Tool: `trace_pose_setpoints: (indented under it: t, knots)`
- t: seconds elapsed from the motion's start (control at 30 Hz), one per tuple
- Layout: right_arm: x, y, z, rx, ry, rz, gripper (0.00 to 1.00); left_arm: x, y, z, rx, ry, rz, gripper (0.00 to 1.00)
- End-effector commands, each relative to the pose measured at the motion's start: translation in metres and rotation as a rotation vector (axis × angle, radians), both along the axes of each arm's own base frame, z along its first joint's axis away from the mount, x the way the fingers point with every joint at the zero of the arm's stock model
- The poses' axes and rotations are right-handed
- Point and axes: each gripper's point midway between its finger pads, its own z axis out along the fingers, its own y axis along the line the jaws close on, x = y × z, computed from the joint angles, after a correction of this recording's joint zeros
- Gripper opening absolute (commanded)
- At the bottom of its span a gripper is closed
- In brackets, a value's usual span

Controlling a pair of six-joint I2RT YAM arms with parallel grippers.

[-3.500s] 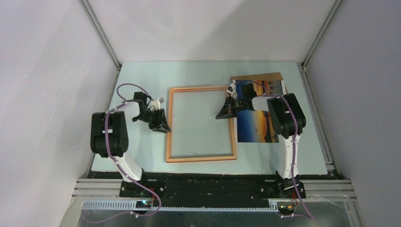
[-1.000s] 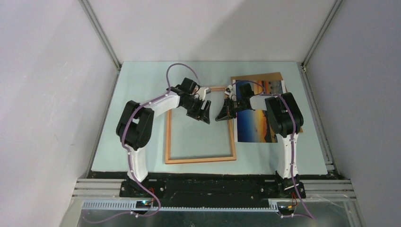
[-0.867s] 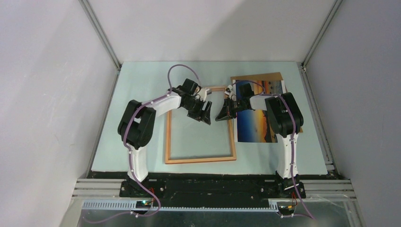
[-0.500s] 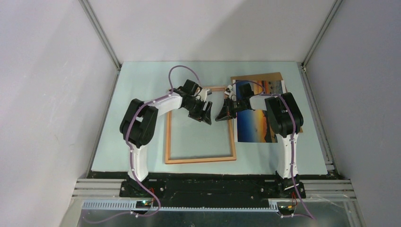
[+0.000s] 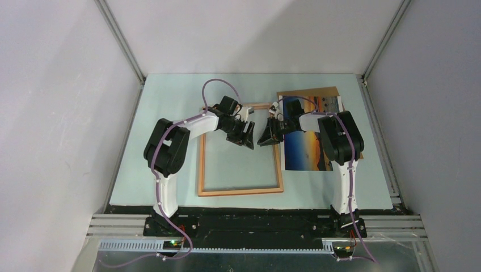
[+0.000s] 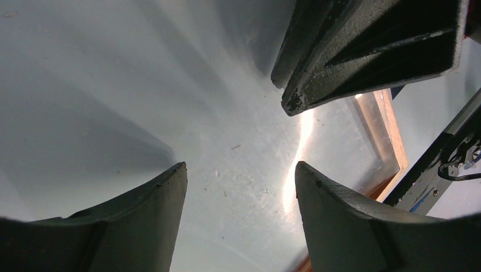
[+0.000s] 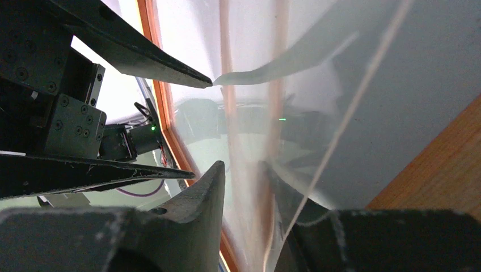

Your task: Put the photo into the frame

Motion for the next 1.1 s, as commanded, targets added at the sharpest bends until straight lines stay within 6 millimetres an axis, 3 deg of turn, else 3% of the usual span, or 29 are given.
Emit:
trace_pose_setpoints:
  t: [0.0,0.47,1.07]
  knots:
    - [0.005,0.001,0.013,-0.025,-0.074,0.012,0.36,-0.004,-0.001,-0.008,0.001,0.007,-0.005,0.75]
    - [0.012,-0.022,0.028,-0.076,-0.126,-0.019,0.5,-0.003,0.002,-0.011,0.006,0.007,0.006,0.74]
    - [0.028,-0.069,0.058,-0.173,-0.274,-0.07,0.52,0.008,0.005,0.0,-0.007,-0.021,0.027,0.74]
